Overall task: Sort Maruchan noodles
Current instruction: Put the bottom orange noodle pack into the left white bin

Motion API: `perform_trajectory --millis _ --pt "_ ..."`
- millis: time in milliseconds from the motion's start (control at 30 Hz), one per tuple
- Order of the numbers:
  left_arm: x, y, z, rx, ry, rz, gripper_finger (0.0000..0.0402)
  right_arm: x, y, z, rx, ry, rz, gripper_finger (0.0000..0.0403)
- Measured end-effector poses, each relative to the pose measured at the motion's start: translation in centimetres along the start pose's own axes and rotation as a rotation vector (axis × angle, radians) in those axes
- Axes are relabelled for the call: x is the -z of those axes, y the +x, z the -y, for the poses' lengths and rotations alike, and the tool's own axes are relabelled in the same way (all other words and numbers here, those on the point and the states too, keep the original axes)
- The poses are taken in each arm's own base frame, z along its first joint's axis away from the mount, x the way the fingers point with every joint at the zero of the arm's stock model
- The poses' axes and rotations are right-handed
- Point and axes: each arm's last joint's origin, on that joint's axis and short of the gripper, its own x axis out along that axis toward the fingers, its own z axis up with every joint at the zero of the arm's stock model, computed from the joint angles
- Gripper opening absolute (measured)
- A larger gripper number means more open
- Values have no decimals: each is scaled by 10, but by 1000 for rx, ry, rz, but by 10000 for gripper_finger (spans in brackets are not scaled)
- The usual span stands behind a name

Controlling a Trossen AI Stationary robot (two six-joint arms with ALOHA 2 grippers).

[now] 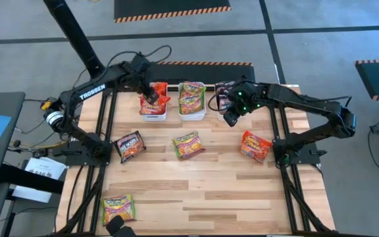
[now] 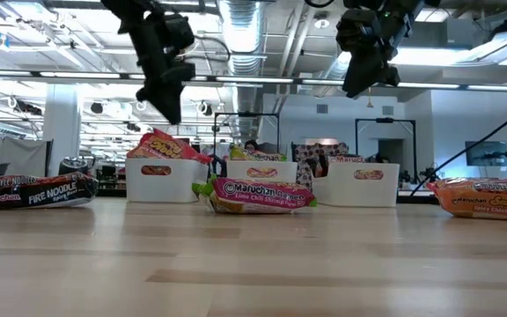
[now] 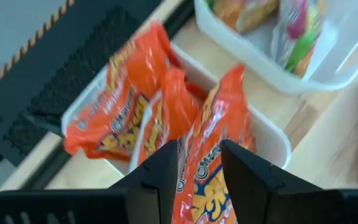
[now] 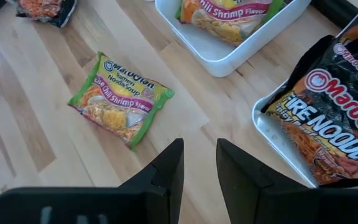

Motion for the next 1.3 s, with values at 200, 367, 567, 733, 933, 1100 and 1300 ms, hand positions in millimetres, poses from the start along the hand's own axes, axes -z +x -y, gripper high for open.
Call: perform_trajectory --millis 200,367,567,733,933,1100,1300 --pt "-2 -36 3 148 -23 -136 112 -1 0 3 10 10 3 118" --pt "10 -27 12 344 -43 -201 112 -1 0 3 10 9 3 118" --pt "25 7 18 339 -79 -195 112 -1 0 3 10 7 2 118" --pt "44 24 18 304 -101 -261 112 -1 0 3 10 7 2 118" --pt "55 41 17 215 -132 -243 112 -1 0 3 10 8 2 118" --pt "60 46 15 171 -139 -247 112 -1 0 3 10 8 3 118" --pt "61 55 15 175 -170 -180 112 -1 0 3 10 10 3 118"
